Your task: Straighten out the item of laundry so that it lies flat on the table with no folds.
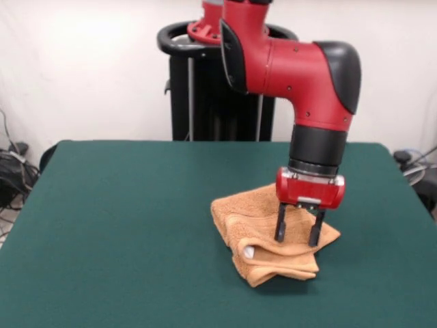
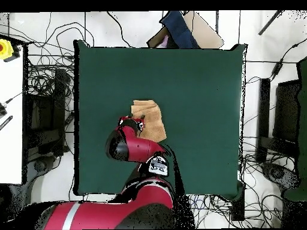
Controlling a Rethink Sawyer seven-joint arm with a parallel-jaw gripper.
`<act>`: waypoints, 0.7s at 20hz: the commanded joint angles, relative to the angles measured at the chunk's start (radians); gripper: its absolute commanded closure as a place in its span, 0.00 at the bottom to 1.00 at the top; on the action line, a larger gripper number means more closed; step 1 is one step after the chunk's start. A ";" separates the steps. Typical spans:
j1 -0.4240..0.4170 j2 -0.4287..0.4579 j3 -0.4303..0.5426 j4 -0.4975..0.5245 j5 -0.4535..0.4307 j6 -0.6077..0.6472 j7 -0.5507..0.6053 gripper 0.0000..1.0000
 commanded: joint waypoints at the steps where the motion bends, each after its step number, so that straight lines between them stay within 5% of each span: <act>1: 0.014 -0.109 0.092 0.029 0.087 0.298 0.209 0.00; 14: -0.026 0.021 0.206 0.017 0.056 0.194 0.246 0.00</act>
